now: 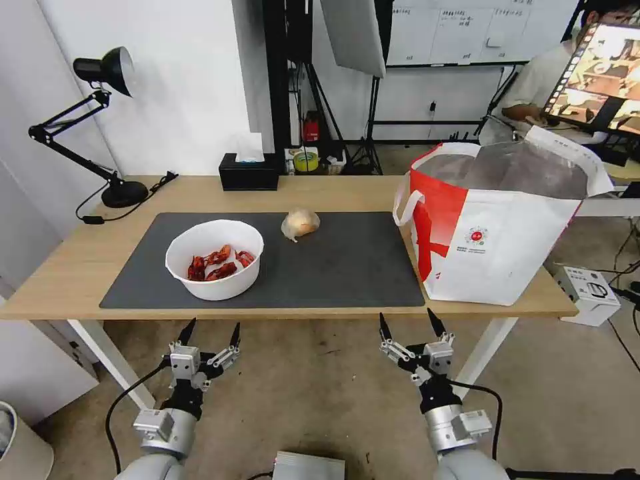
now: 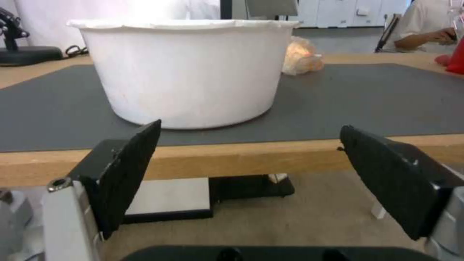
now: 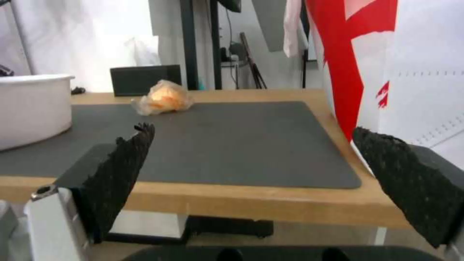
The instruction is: Pick up the trash from the table and place it into the takeout bag.
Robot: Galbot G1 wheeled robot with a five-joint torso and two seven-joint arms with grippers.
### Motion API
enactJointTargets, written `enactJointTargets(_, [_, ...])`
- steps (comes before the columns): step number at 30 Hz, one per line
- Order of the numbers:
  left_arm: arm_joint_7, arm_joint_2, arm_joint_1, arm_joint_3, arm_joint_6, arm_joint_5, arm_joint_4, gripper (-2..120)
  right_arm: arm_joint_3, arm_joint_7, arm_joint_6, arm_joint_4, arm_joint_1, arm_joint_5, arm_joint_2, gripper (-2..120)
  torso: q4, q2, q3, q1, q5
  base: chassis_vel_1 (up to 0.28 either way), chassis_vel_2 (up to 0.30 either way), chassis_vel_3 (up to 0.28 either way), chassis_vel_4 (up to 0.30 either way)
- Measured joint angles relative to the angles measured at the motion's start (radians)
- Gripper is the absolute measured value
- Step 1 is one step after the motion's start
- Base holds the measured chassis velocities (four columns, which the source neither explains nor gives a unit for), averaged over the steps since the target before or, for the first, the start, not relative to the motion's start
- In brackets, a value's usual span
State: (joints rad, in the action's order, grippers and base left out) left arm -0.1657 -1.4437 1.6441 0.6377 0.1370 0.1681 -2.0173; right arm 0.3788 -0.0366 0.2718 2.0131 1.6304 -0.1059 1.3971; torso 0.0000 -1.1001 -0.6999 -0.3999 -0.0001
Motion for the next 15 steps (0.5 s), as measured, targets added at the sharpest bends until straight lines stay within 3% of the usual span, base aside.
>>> enactJointTargets(15, [-0.006, -0.018, 0.004, 0.003, 0.008, -0.001, -0.003, 100, -0.020, 0.008, 0.007, -0.005, -0.001, 0.011, -0.022, 100, -0.0001, 0.000, 0.000, 0.000, 0.0001, 0.000, 0.000, 0.000, 0.000])
